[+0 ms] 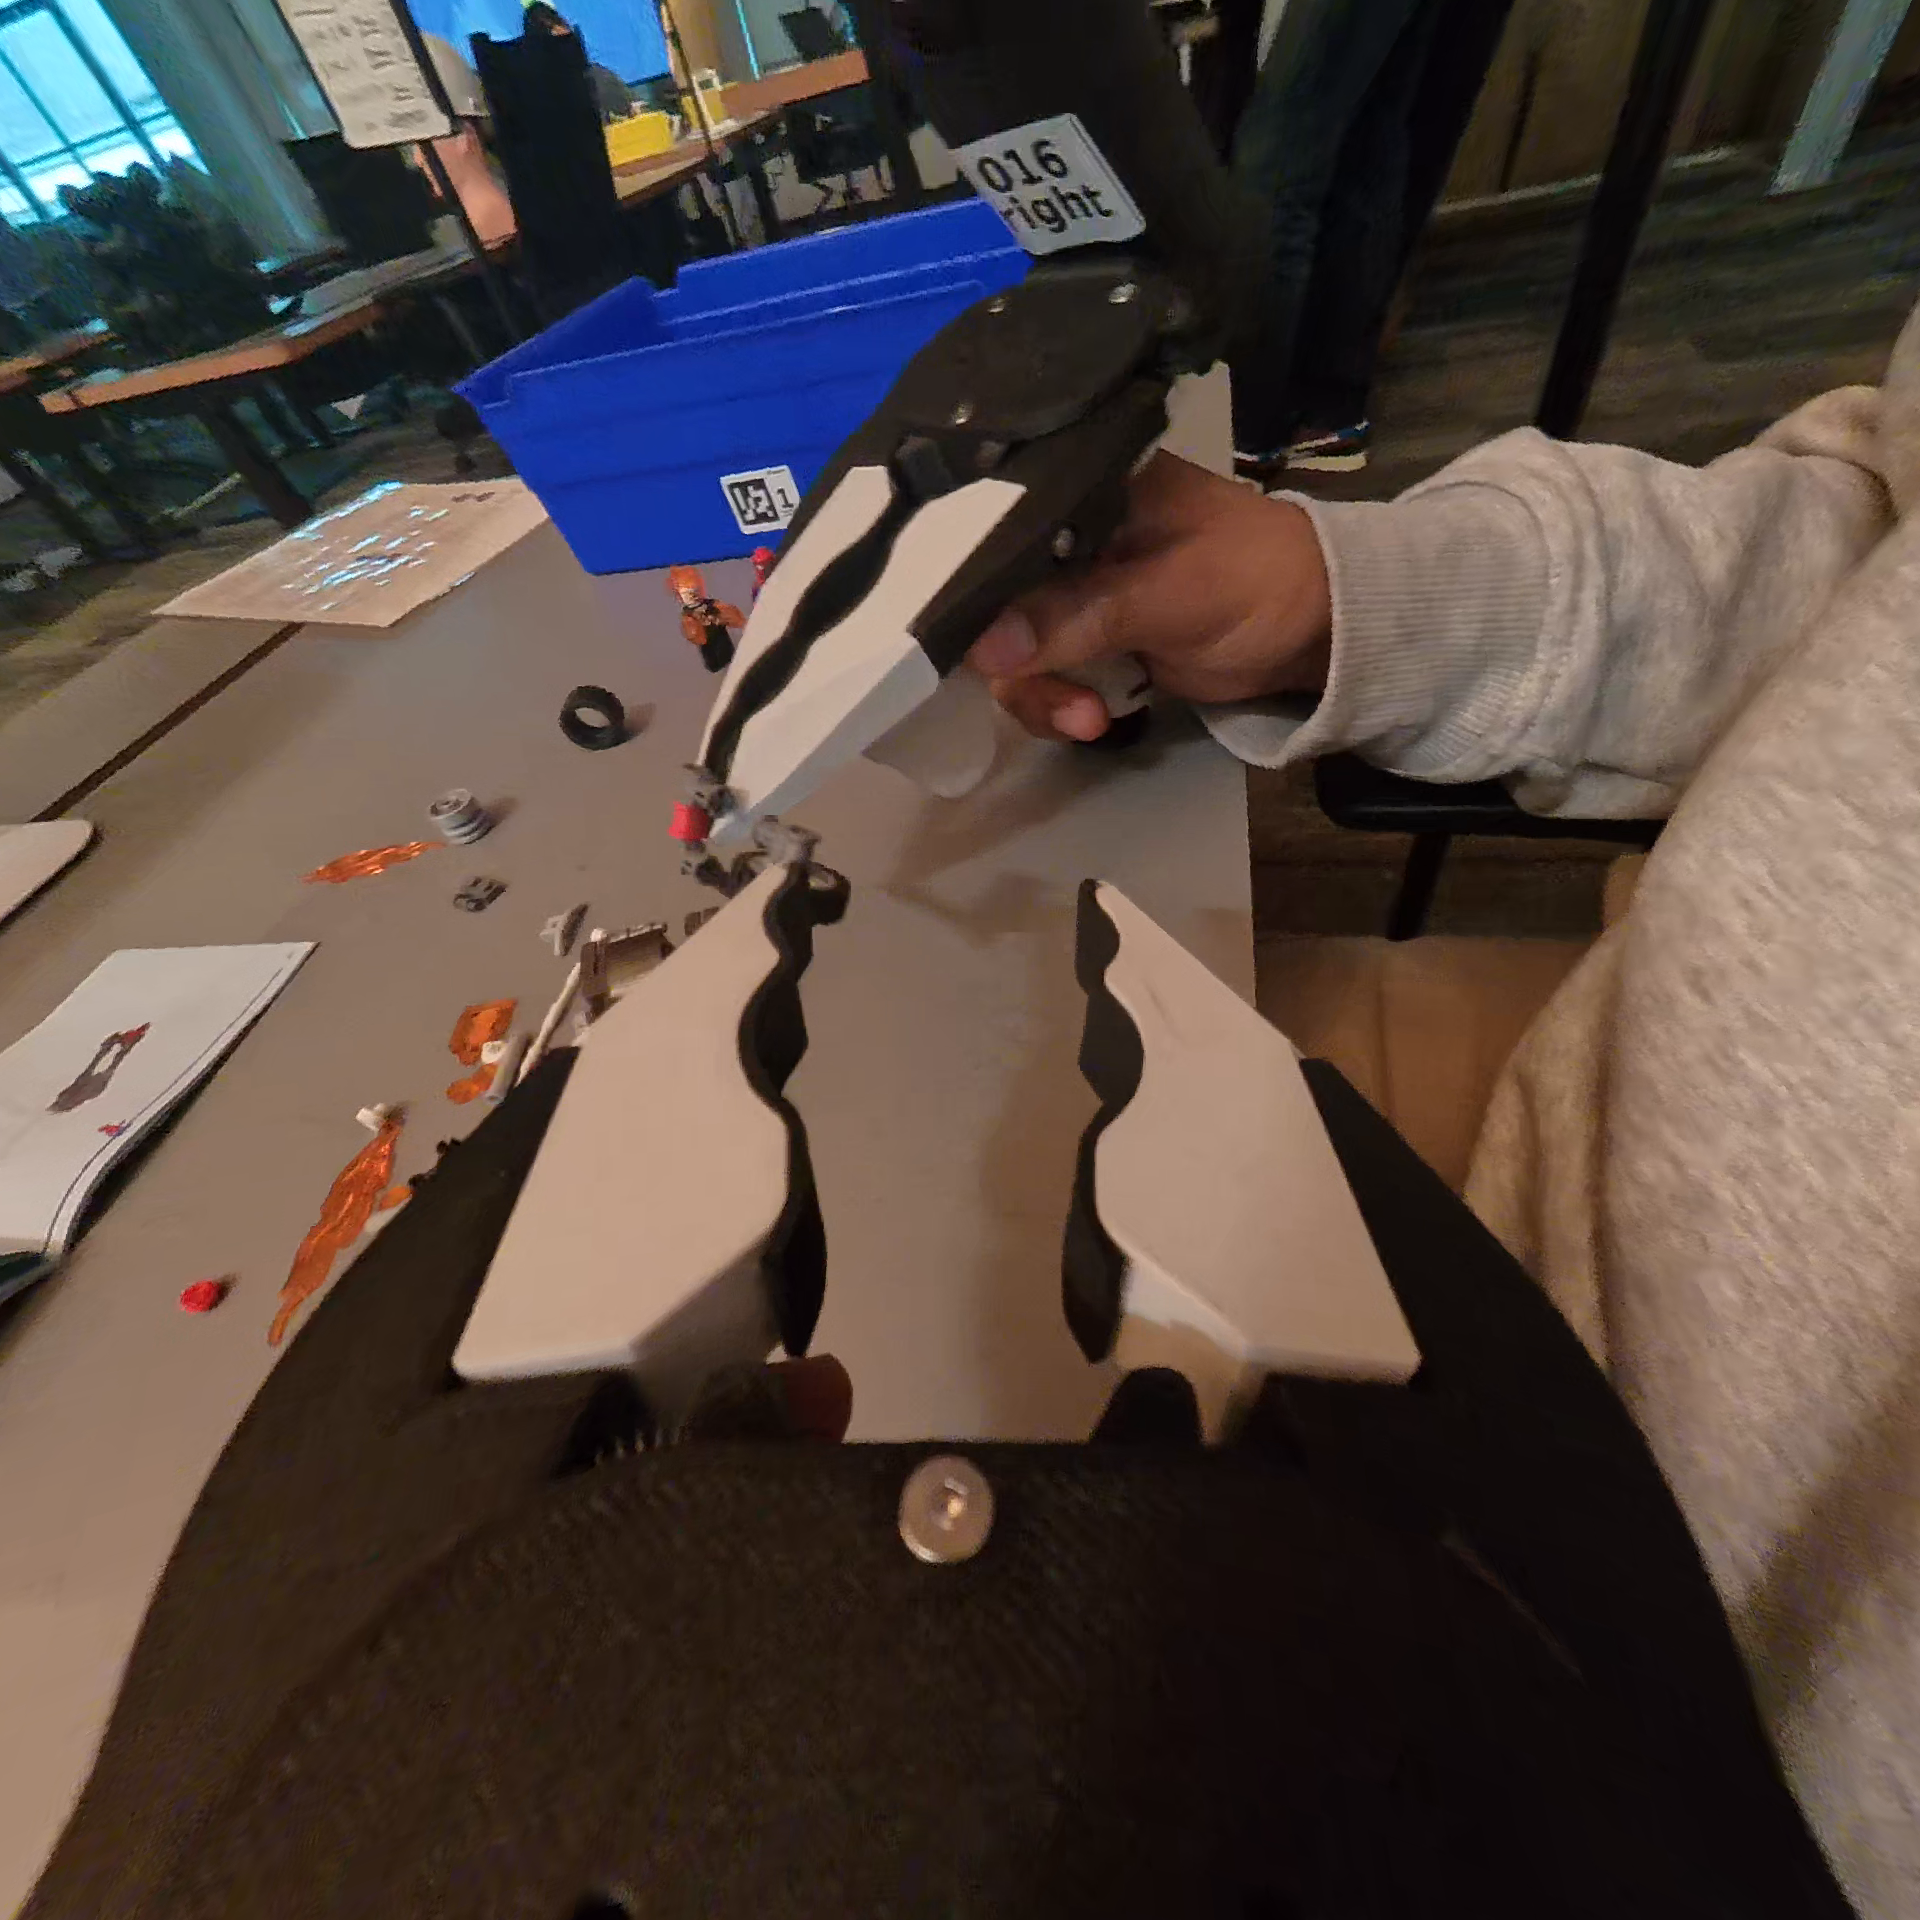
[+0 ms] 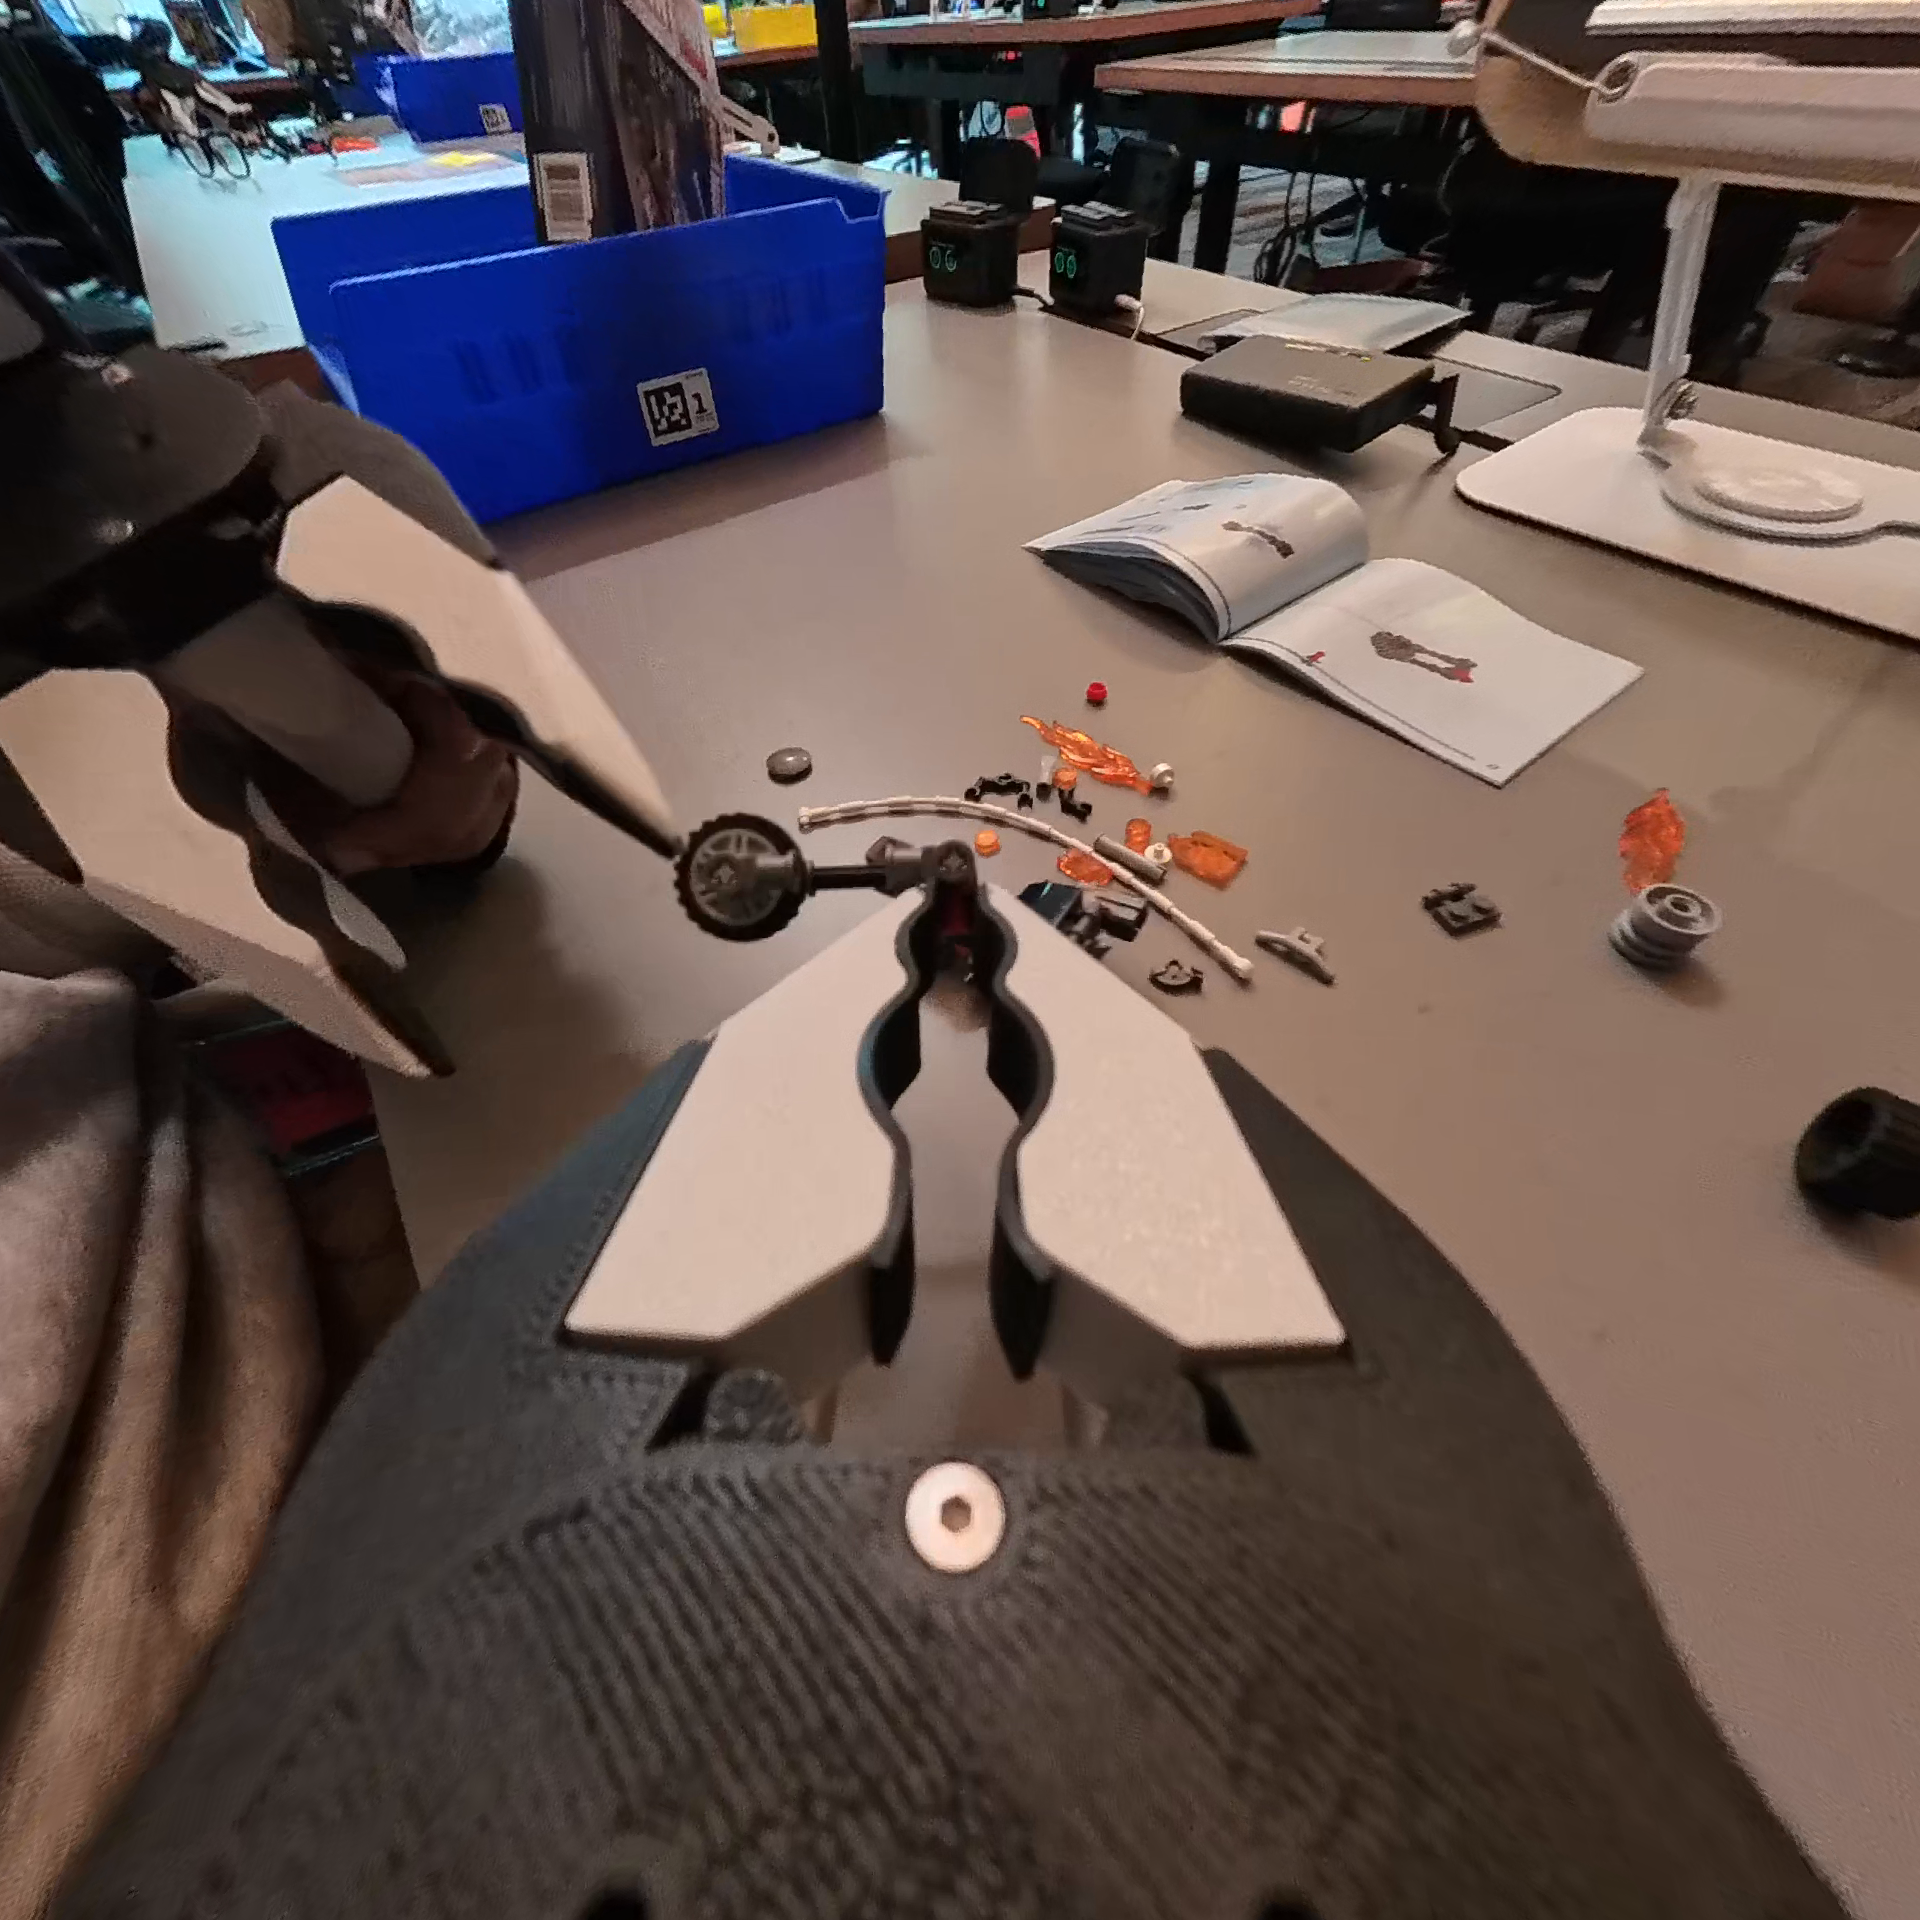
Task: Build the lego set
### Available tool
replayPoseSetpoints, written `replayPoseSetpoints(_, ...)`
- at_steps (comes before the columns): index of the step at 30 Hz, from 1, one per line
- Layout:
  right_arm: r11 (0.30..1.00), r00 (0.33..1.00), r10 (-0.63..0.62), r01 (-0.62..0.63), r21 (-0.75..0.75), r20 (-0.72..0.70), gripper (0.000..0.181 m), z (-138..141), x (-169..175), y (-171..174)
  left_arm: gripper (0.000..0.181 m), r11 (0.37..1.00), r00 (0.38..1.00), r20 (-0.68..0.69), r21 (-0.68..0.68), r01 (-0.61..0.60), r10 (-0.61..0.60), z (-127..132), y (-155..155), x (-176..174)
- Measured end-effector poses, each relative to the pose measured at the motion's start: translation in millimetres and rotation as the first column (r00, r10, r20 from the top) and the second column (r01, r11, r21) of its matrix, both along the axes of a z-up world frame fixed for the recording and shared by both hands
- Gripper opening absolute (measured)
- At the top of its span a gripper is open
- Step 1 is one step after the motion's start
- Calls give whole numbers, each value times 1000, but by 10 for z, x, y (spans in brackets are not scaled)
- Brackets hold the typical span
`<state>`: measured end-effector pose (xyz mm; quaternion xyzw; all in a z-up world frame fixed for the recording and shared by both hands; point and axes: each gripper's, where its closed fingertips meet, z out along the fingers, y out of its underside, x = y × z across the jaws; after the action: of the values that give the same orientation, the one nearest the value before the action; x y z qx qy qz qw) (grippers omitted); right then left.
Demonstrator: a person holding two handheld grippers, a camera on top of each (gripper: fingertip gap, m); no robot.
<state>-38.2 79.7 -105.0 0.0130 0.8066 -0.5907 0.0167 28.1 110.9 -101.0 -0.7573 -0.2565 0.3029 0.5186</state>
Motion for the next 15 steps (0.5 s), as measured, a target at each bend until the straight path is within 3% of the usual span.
replayPoseSetpoints(6, 1000, 1000, -1, 1, 5, 1, 3, -9, -3, -4, 47, 999, 999, -3, 21, -36, 36, 26, -53, -33)
replayPoseSetpoints(15, 1000, 1000, 1, -1, 16, -3, 3, -23, 4, -15, 51, 970, 995, 58, 224, -93, 82, 164, -275, -118)
